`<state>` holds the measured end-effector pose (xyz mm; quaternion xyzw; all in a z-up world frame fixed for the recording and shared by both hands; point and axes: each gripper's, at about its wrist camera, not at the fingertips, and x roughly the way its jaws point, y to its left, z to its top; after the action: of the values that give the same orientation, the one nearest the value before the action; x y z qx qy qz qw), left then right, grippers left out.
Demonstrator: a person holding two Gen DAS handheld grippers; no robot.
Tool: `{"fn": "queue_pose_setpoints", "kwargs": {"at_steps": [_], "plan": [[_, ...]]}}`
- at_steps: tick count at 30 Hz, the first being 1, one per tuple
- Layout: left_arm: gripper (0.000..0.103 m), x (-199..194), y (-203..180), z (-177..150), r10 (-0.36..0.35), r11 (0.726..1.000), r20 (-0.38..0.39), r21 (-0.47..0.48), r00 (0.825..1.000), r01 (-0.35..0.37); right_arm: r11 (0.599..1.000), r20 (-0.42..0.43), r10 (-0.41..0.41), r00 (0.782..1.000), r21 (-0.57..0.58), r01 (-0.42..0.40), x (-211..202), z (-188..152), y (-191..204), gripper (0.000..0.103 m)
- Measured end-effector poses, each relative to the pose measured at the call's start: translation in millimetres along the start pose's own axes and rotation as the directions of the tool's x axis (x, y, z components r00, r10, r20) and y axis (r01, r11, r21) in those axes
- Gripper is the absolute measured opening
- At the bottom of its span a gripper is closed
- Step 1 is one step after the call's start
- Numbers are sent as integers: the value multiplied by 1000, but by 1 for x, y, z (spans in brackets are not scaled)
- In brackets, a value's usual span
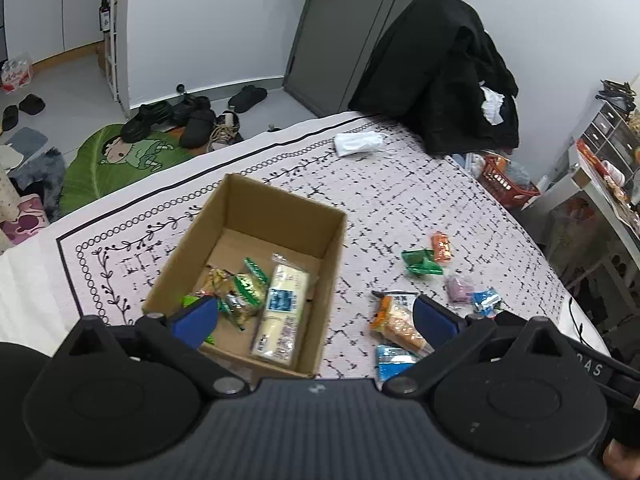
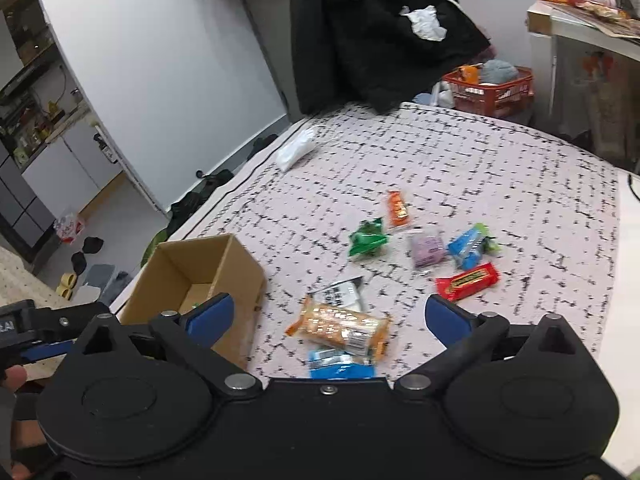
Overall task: Organize snacks
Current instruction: 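Move both tools away from the box toward the remaining snacks, then grasp the orange-ended biscuit pack with the left tool while the right grasps the red candy bar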
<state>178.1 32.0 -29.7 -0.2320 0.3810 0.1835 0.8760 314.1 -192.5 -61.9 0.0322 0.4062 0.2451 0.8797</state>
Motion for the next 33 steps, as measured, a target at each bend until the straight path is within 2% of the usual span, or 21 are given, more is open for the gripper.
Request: {"fn": "queue_pose_setpoints", "kwargs": {"at_steps": [12,23,28,33], "plan": [[103,7,-31,-12,-31,999,2,30,1000,31,996,20,-35,999,82,34,-10,0,-45,103],[103,45,-69,-33,-66,997,-63,46,996,69,978,11,-60,998,198,57,-1,0,-87,102],[102,65,-79,-40,-65,998,-83,23,994,67,963,-2,-40,999,267,39,8,-2,-104,94],[100,87,-84,-46,-68,998,-105,-24,992,66,949,-31,-31,999,314,39,22,-4,-116,75]]}}
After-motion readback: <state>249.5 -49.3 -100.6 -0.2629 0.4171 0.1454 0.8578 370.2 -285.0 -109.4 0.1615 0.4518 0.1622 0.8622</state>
